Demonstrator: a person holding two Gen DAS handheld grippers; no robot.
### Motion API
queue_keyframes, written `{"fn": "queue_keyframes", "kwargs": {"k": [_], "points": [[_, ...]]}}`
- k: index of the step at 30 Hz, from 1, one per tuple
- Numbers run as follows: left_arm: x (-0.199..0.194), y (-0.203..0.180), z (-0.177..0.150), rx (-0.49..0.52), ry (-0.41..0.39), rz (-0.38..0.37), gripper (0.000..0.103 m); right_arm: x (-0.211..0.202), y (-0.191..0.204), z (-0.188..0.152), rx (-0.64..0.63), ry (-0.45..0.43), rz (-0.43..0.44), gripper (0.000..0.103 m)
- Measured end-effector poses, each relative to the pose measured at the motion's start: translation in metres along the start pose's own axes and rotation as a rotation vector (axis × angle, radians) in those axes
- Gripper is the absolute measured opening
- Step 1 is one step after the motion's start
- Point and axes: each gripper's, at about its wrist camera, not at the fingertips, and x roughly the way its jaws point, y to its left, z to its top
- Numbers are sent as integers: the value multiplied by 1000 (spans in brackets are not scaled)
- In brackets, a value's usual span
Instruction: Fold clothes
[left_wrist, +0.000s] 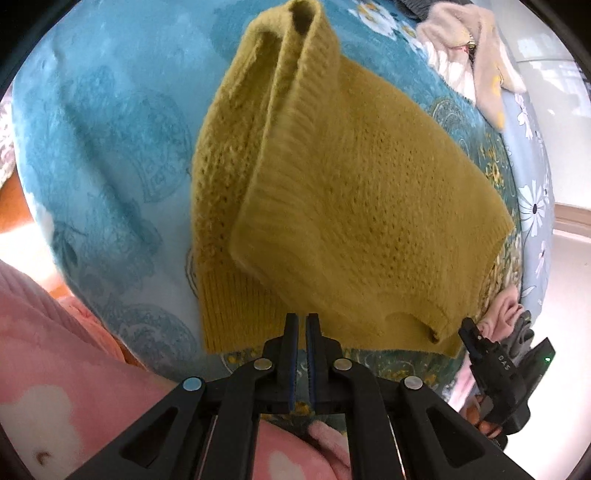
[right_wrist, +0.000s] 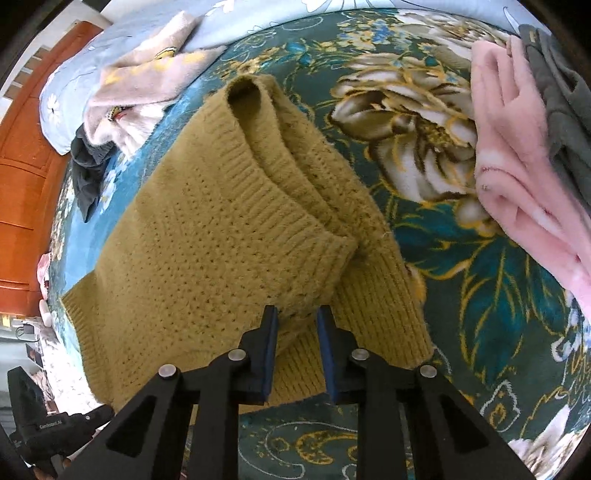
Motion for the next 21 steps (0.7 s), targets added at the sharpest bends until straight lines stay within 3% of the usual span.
{"fn": "queue_keyframes", "kwargs": {"k": [7, 9, 11, 16, 21], "points": [[-8, 28, 9, -133, -27, -77, 8, 7, -9, -6, 54, 23, 69, 33], [-4, 35, 12, -176, -20, -98, 21, 9, -6, -9, 49, 34, 82, 34], [0, 38, 15, -206, -24, -101, 55, 13, -1, -11, 42, 41, 91, 34], [11, 46, 23, -266, -19, -135, 56, 18, 5, -12, 34, 50, 105, 35], [19, 47, 32, -253, -3, -67, 53, 22, 2, -12, 51, 52, 113, 36]]}}
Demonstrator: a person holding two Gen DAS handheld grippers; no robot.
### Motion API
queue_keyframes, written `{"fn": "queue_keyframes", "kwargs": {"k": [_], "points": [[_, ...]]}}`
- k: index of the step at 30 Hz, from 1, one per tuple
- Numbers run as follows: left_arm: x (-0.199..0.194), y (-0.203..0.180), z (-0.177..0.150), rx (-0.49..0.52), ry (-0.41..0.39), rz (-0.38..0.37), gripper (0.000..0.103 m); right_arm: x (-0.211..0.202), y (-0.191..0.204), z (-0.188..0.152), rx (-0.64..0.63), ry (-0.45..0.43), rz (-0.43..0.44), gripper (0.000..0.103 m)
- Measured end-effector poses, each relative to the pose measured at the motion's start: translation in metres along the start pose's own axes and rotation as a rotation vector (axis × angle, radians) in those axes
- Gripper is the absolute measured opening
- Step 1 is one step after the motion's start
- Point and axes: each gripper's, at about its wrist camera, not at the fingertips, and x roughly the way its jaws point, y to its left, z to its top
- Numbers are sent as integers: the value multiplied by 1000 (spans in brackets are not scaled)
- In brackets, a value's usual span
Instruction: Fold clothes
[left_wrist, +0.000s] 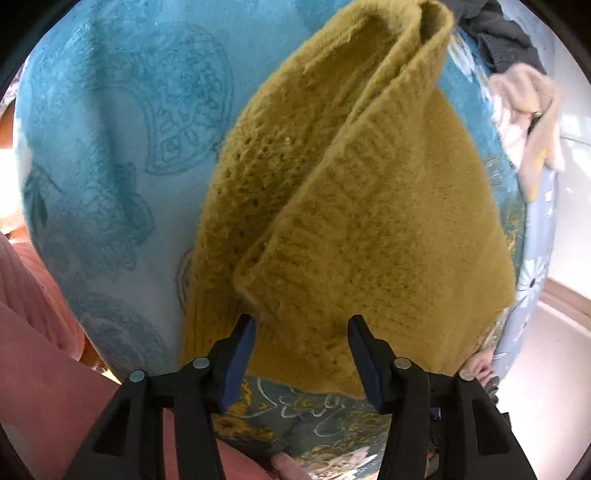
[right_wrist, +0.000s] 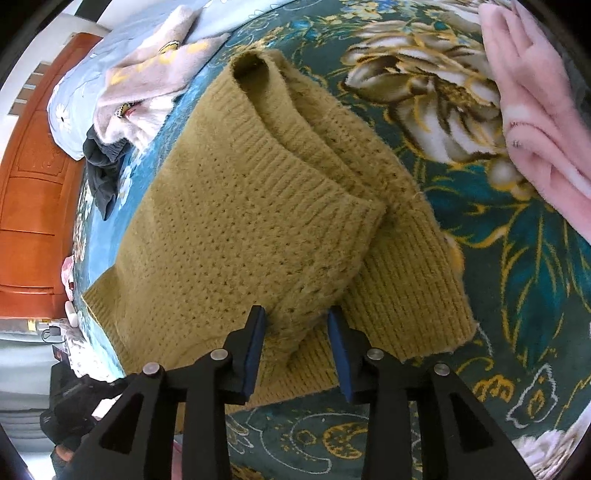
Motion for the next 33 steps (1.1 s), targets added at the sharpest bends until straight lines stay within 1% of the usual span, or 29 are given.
{"fn": "queue_keyframes", "kwargs": {"k": [1, 2, 3, 4, 6, 8, 9, 11, 13, 15, 16, 18, 21, 22, 24, 25, 27, 29, 31, 33], "points": [[-2, -2, 1, 14, -8, 3, 41, 0, -1, 0, 3, -3, 1, 36], [-4, -3, 1, 27, -16, 6, 24, 0, -1, 0, 5, -6, 2, 36], [-7, -5, 1, 47, -23, 16, 17, 0, -1, 0, 7, -9, 3, 36], [-10, -8, 0, 70, -28, 28, 13, 1, 0, 0, 8, -13, 1, 36], [-16, -12, -4, 115, -35, 43, 12, 1, 1, 1, 11, -19, 0, 35], [-25, -15, -10, 157, -31, 54, 11, -2, 4, 1, 9, -33, 9, 15], [-29, -16, -14, 173, -18, 51, 11, -6, 5, 1, 4, -45, 10, 8], [-33, -14, -17, 185, 6, 47, 11, -24, 13, 0, -42, -97, -8, 7], [-32, -9, -16, 169, 23, 64, 11, -38, 19, -2, -109, -124, -41, 7], [-31, -2, -11, 138, 43, 63, 12, -37, 16, -3, -123, -86, -62, 7], [-32, 1, -9, 125, 48, 60, 15, -28, 11, -4, -111, -54, -83, 7], [-35, 4, -6, 122, 62, 42, 17, -12, 0, -7, -77, -3, -115, 7], [-43, 9, -2, 110, 76, 4, 25, -4, -10, -7, -30, 7, -101, 7], [-46, 10, -1, 108, 82, -15, 29, -3, -12, -7, -24, 9, -99, 7], [-59, 12, 1, 115, 89, -70, 33, -8, -7, -5, -57, 6, -104, 7], [-67, 13, 4, 117, 84, -93, 34, -10, -7, -5, -58, 9, -100, 7], [-87, 17, 12, 111, 45, -150, 34, -12, -7, -4, -58, 17, -99, 7], [-111, 26, 24, 97, -31, -202, 36, -18, -8, -1, -55, 13, -114, 7], [-132, 39, 36, 77, -108, -224, 37, -28, -9, 3, -59, -20, -110, 7], [-144, 49, 66, 47, -169, -250, 38, -40, -9, 10, -70, -62, -94, 9]]}}
